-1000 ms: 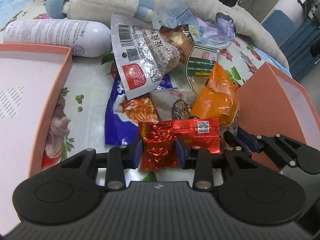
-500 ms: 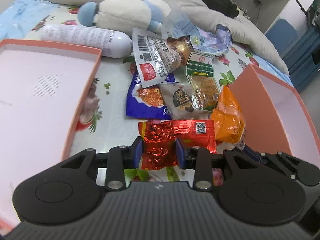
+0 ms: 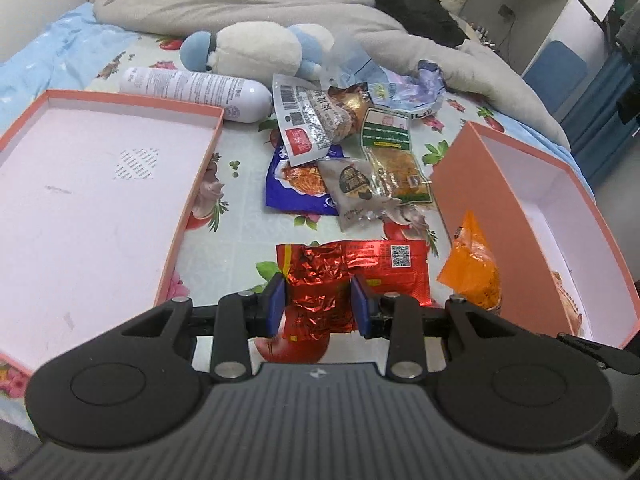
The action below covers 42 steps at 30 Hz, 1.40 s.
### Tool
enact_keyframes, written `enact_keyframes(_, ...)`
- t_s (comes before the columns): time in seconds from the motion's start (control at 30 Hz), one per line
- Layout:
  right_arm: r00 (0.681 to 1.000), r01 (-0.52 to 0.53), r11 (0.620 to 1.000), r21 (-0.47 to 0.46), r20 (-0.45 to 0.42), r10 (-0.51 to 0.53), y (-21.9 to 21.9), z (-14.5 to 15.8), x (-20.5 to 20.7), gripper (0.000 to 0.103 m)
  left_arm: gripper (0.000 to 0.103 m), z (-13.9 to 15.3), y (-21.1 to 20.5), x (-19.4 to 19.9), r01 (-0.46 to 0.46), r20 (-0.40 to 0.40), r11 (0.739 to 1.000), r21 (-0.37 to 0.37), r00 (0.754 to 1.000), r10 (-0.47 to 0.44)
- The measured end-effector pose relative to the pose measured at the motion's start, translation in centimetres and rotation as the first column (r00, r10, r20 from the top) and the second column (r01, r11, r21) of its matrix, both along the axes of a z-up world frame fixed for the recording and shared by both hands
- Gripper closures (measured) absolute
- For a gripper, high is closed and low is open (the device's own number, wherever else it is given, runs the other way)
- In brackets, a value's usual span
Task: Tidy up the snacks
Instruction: 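Carry both packets over the deeper pink box and lower them inside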
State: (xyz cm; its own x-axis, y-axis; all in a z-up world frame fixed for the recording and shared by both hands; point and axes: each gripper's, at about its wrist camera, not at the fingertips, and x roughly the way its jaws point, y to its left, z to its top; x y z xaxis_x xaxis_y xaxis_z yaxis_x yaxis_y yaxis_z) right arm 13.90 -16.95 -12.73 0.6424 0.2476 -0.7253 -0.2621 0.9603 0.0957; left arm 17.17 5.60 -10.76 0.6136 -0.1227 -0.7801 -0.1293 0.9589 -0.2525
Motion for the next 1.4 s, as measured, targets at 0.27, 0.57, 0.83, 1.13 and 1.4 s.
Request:
enact_keyframes(0.27,1.0,0.021,0.993,0.12,0.003,-0.022,-2.5,2.4,-2.1,0.094,0.063,2.2,-0.8,-3.1,-0.003,0.041,1.0,-0.009,0.999,0.003)
enact_keyframes(0.57,0.999,0.021,0.972,0.233,0.028,-0.029,-4.9,6.2,-5.6,0.094,0.063,6.6,-1.9,-6.2,0.036,0.103,0.997,0.066,0.994,-0.042)
enact_keyframes(0.83,0.995,0.06,0.956,0.285,0.062,-0.081,-8.2,8.8,-8.6,0.094,0.063,9.2,-3.9,-8.2,0.083,0.136,0.994,0.075,0.986,-0.093)
enact_keyframes(1.13,0.982,0.146,0.952,0.269,0.08,-0.174,-13.1,9.3,-11.2,0.094,0.063,10.3,-8.4,-8.4,0.149,0.172,0.989,0.018,0.974,-0.15)
enact_keyframes(1.4,0.972,0.193,0.945,0.264,0.079,-0.22,-15.9,9.4,-11.5,0.094,0.063,10.0,-14.3,-7.2,0.243,0.171,0.97,-0.007,0.956,-0.238)
